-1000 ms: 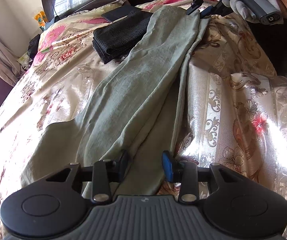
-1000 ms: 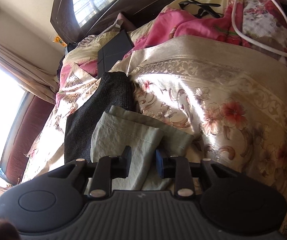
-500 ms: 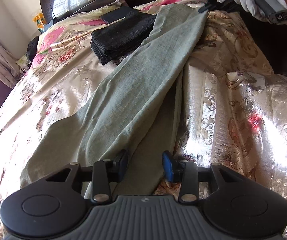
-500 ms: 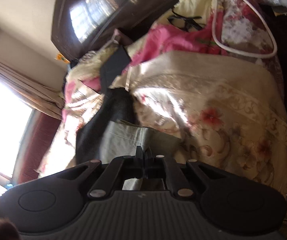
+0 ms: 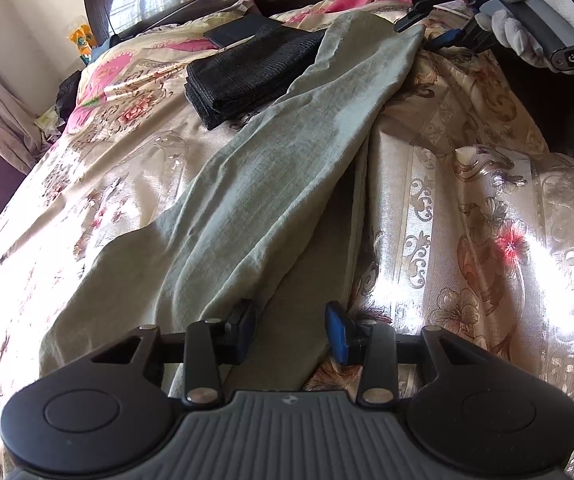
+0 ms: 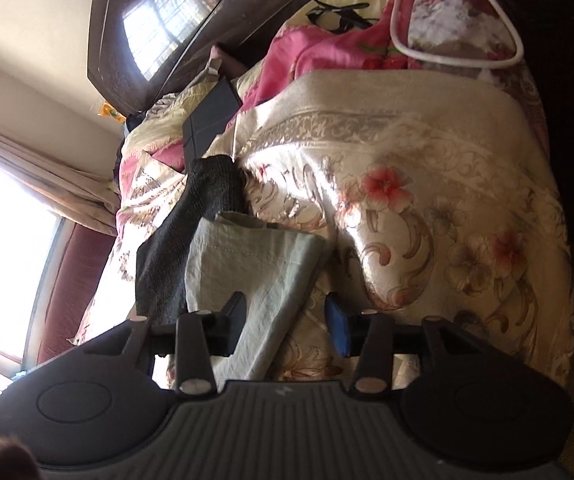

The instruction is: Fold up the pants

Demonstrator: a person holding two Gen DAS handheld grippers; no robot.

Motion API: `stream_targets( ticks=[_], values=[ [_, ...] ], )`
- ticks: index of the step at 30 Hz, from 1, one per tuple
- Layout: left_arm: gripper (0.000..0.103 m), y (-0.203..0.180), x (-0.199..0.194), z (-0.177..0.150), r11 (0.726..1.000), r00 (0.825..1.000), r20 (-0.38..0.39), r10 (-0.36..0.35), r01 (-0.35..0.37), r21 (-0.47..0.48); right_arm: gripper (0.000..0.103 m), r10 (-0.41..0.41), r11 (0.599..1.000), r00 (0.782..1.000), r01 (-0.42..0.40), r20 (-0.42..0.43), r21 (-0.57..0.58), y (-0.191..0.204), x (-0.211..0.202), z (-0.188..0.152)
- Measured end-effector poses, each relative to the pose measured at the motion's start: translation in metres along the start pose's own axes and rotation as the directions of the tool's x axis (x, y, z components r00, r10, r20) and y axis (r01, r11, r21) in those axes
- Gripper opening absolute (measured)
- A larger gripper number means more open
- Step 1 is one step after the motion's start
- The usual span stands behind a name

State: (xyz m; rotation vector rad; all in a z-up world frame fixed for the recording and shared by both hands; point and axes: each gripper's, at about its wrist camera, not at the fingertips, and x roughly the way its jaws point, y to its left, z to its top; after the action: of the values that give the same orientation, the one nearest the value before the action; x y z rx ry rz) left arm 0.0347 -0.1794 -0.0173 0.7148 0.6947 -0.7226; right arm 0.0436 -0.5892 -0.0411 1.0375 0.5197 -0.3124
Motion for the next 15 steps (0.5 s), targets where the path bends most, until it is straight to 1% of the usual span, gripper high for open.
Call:
stream_targets(
  ticks=[2,4,6,8,12,13,14,15],
  values=[
    [0.053,0.0,-0.001,0.001,1.0,1.0,-0.002,-0.001,0.001,-0.002,0.046,0.0,1.0,1.0,0.0,0.015,0.003,0.002,0.006,-0.001],
    [0.053,0.0,-0.001,0.001,1.0,1.0,-0.005,0.003,-0.003,0.003,0.049,0.024,1.0,1.0,-0.024,0.021,0.004,0.003,0.003,-0.001],
    [0.053,-0.001,-0.001,0.001,1.0,1.0,-0.004,0.001,-0.001,0.001,0.048,0.063,0.998,0.998,-0.062,0.028,-0.018,0.001,-0.003,-0.002],
    [0.053,0.0,0.0,0.001,1.0,1.0,-0.005,0.0,0.0,0.005,0.048,0.098,0.995,0.995,-0.097,0.033,-0.017,-0.003,-0.001,-0.004],
    [0.054,0.001,0.002,0.004,1.0,1.0,-0.011,0.003,-0.003,0.009,0.046,0.13,0.992,0.99,-0.129,0.053,-0.014,-0.002,0.014,-0.005],
    [0.054,0.001,0.002,0.005,1.0,1.0,-0.013,0.004,-0.004,0.008,0.044,0.123,0.992,0.991,-0.121,0.057,-0.027,0.003,0.016,-0.006],
    [0.054,0.001,0.002,0.006,1.0,1.0,-0.015,0.006,-0.006,0.007,0.038,0.129,0.991,0.99,-0.126,0.055,-0.055,0.007,0.016,-0.008],
    [0.054,0.001,0.001,0.006,1.0,1.0,-0.015,0.008,-0.007,0.003,0.024,0.131,0.989,0.99,-0.127,0.054,-0.072,0.011,0.016,-0.011]
  ],
)
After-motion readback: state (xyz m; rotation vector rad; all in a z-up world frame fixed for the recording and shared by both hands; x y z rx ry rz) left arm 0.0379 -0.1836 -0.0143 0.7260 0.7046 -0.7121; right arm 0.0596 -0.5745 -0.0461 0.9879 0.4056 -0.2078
